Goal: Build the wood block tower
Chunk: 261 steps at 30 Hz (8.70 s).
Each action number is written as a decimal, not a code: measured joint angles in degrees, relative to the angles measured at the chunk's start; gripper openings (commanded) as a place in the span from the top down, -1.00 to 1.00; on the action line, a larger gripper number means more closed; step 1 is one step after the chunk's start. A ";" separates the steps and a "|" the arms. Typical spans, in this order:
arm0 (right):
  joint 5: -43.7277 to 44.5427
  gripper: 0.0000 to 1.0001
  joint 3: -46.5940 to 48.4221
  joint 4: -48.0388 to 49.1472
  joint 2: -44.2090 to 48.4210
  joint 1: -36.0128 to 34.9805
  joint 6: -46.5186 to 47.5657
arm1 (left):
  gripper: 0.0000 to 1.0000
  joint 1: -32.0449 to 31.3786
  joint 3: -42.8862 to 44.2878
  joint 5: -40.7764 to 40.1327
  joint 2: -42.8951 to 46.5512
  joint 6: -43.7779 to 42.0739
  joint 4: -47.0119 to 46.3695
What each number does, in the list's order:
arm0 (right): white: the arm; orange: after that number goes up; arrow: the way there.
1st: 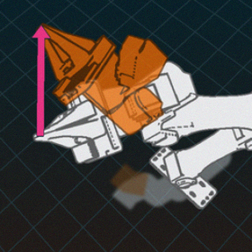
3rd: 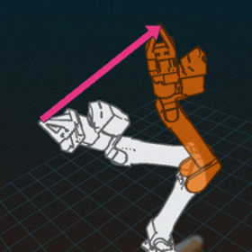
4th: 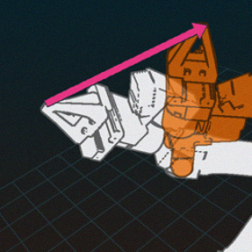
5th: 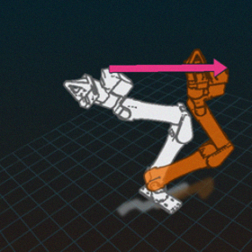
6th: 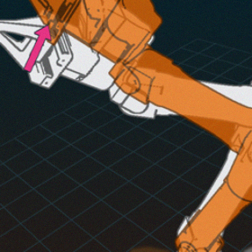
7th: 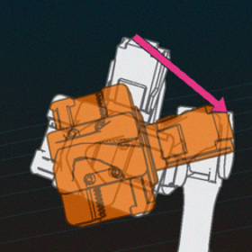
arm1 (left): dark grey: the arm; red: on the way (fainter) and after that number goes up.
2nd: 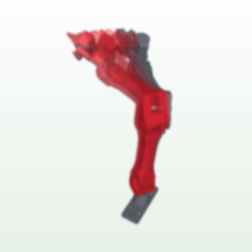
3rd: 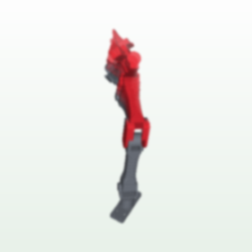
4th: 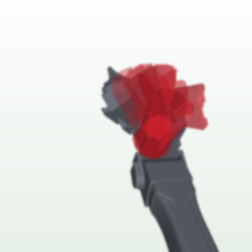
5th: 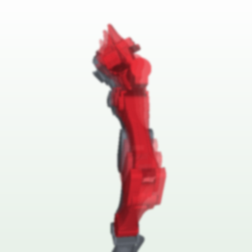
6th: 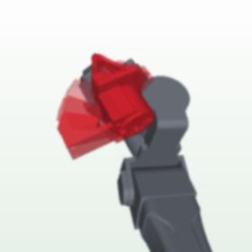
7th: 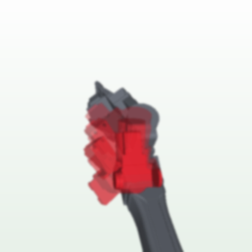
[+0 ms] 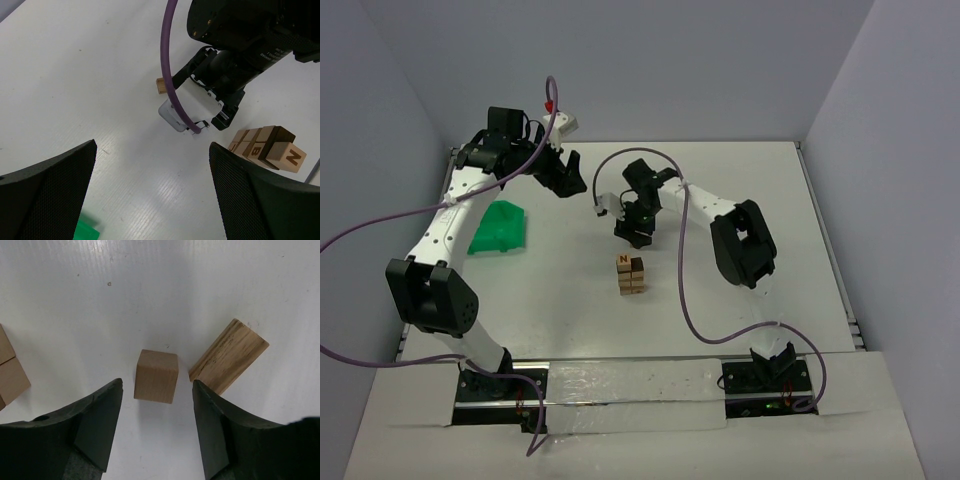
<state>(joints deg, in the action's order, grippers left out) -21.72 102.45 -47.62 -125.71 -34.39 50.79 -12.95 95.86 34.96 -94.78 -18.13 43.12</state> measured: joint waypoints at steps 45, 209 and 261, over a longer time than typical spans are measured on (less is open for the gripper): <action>-10.42 1.00 1.37 -18.87 19.28 8.63 10.69 | -0.99 1.85 -1.05 7.21 -0.09 5.14 0.04; -18.26 -0.86 -26.03 -4.55 40.54 21.75 -11.78 | -0.87 -6.14 28.34 6.65 -39.20 -41.34 24.24; -18.44 -0.94 -22.28 -6.50 38.40 24.18 -8.28 | 0.28 -13.19 24.80 7.91 -46.05 -52.85 26.19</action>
<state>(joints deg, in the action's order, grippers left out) -40.16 80.18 -54.13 -87.31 -10.21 42.50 -26.14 120.66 42.87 -140.84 -70.98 69.30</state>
